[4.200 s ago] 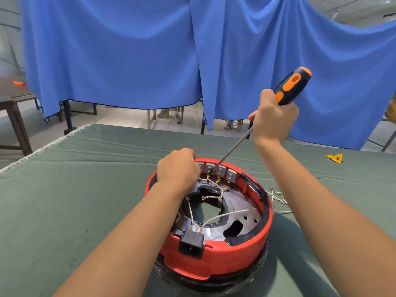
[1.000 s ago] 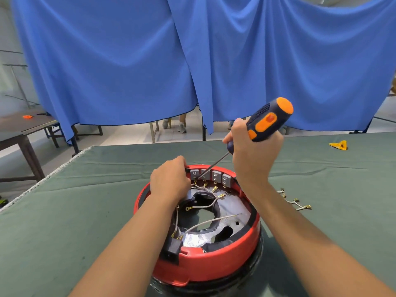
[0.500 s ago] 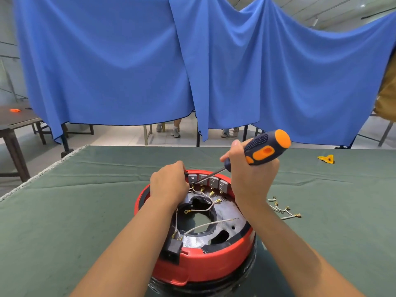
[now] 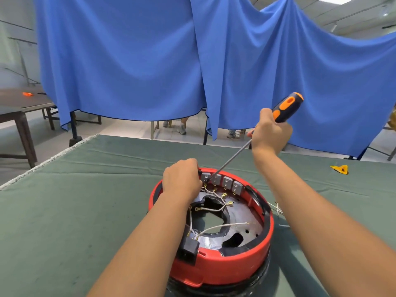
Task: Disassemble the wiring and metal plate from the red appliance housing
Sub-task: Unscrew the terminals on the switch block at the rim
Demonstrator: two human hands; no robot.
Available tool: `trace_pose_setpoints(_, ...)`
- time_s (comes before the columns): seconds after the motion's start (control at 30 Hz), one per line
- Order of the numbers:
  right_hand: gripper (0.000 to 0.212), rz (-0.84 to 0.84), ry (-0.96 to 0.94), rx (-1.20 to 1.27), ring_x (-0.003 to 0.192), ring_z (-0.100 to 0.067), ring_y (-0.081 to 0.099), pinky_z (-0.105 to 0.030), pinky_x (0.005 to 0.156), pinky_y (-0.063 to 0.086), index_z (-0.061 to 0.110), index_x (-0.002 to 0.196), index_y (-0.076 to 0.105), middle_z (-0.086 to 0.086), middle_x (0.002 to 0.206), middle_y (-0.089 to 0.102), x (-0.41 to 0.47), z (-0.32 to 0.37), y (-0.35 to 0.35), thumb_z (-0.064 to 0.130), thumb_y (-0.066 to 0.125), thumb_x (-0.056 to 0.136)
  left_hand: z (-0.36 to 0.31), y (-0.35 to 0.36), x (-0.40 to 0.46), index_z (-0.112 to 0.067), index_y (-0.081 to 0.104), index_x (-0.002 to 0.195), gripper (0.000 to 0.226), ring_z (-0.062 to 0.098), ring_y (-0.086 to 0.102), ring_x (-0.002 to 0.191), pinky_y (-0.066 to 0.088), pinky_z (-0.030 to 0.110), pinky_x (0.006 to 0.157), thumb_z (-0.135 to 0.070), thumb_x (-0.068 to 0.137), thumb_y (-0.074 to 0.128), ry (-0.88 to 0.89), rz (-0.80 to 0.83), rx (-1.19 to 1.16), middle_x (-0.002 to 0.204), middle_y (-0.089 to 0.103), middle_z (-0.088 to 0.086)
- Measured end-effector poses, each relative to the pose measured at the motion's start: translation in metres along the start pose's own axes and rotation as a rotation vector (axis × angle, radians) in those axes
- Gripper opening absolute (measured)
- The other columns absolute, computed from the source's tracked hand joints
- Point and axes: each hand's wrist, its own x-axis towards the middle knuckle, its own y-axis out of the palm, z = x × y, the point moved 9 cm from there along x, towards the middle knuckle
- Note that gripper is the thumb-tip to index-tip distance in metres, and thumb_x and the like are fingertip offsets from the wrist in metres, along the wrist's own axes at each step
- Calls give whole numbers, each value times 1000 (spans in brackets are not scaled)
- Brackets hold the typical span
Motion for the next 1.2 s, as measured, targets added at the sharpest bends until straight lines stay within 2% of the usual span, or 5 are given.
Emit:
trace_pose_setpoints(0.1, 25, -37, 25, 58, 30, -17, 46, -29, 46, 43, 14, 51, 40, 6, 30, 39, 0, -5, -11, 22, 54, 71, 1, 0, 1, -19, 58, 110, 26, 23, 59, 88, 38, 30, 68, -13, 86, 57, -5, 1, -4, 102, 65, 3)
trace_pose_setpoints(0.37, 40, -39, -164, 188, 36, -15, 49, -17, 47, 42, -8, 58, 55, -2, 37, 53, -50, 13, -50, 27, 56, 78, 0, -1, 0, -20, 59, 111, 27, 24, 59, 90, 38, 31, 67, -13, 85, 57, -6, 0, -7, 102, 66, 3)
trace_pose_setpoints(0.57, 26, 67, -238, 161, 39, -15, 55, -18, 46, 44, -3, 58, 54, 3, 38, 52, -62, 22, -49, 14, 53, 77, -1, 1, 0, -20, 58, 112, 29, 25, 60, 93, 37, 31, 69, -12, 84, 56, -5, -15, 31, 104, 65, 4)
trace_pose_setpoints(0.93, 28, 52, -130, -8, 33, -19, 49, -24, 44, 40, 22, 45, 33, 6, 29, 39, -18, 16, -8, 24, 52, 66, 0, 2, 1, -21, 58, 113, 31, 24, 60, 95, 37, 31, 71, -12, 83, 56, 1, -17, 32, 105, 66, 2)
trace_pose_setpoints(1.2, 28, 35, 46, -226, 41, -20, 58, -25, 47, 39, 19, 51, 40, 8, 28, 43, 18, -15, 19, 32, 54, 71, 3, 1, 1, -22, 59, 112, 31, 23, 60, 95, 37, 29, 71, -11, 82, 56, 6, -22, -11, 105, 66, 1)
